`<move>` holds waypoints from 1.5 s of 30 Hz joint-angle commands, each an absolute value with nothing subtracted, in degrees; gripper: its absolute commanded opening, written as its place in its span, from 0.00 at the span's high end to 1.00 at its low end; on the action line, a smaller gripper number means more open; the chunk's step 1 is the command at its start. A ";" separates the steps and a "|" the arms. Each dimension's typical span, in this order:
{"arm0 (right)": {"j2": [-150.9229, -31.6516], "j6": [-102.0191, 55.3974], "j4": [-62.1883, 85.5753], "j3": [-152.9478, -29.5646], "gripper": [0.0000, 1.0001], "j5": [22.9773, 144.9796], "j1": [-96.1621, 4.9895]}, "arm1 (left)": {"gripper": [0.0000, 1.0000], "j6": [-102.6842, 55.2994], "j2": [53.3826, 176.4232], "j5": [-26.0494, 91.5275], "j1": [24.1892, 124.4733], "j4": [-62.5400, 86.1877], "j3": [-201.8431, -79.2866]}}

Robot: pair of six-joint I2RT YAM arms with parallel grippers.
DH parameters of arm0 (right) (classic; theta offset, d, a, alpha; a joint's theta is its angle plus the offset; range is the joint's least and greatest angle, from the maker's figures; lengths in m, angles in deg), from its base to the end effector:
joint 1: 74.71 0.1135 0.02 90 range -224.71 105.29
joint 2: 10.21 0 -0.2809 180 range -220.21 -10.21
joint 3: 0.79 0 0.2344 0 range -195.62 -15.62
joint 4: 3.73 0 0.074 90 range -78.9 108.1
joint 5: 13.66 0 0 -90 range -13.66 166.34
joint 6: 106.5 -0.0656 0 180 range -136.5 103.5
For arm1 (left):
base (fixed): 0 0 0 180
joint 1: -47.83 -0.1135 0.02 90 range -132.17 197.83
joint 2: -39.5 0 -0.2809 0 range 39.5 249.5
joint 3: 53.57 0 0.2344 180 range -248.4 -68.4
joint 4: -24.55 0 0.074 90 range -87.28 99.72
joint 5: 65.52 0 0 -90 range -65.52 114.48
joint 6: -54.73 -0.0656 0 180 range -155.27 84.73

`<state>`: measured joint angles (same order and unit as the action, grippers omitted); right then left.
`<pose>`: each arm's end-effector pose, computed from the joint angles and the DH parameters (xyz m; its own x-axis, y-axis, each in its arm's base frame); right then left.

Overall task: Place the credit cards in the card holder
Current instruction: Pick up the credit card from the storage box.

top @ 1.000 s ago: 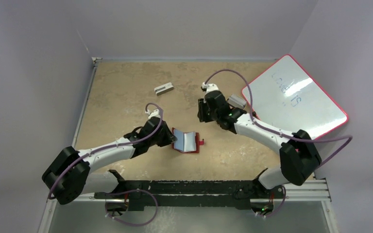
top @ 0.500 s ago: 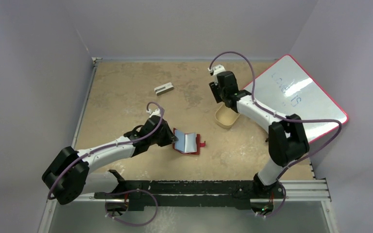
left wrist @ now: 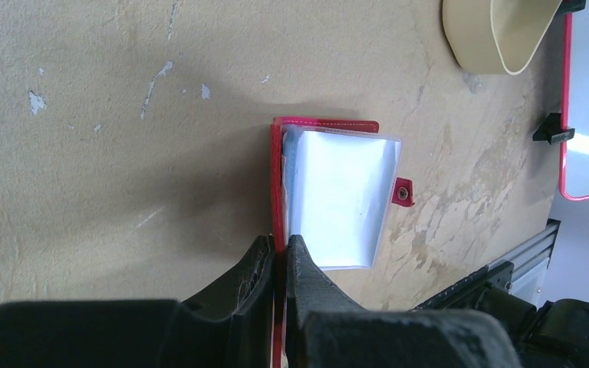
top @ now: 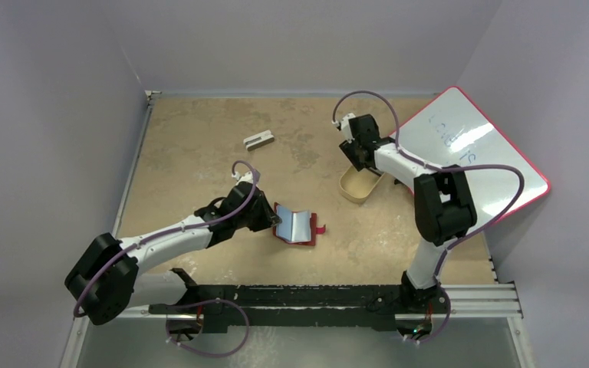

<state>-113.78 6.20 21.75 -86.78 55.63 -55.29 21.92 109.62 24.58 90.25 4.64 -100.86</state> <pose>0.3927 0.1139 0.2233 -0.5681 -0.5830 -0.5809 -0.3106 0.8055 -0.5047 0.1793 -0.1640 0.1920 -0.8392 -0.3717 -0.3970 -0.0551 0.7843 -0.6179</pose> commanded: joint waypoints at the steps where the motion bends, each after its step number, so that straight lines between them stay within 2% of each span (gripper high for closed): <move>1: -114.39 8.95 22.04 -89.62 0.34 52.43 -55.82 | 1.00 21.02 107.72 25.44 90.40 5.96 -103.55; 9: -116.14 8.68 20.03 -89.33 0.37 44.78 -56.17 | 1.00 21.07 107.41 25.01 90.46 6.18 -102.94; 17: -113.31 7.54 19.69 -90.03 0.46 45.79 -56.17 | 1.00 21.63 107.52 25.27 90.39 7.24 -102.24; 26: -112.97 7.13 19.30 -89.83 0.63 46.92 -56.17 | 1.00 21.94 107.08 25.11 90.40 7.34 -101.88; 31: -112.53 6.63 20.30 -90.71 0.76 47.09 -56.17 | 1.00 22.03 106.68 24.77 90.45 7.09 -101.72; 37: -110.50 4.06 25.00 -93.43 0.93 54.65 -56.00 | 1.00 22.59 107.09 24.23 90.42 7.78 -100.88; 45: -106.15 -1.28 30.65 -95.78 0.99 67.43 -53.95 | 1.00 23.04 107.79 23.81 90.40 8.45 -101.52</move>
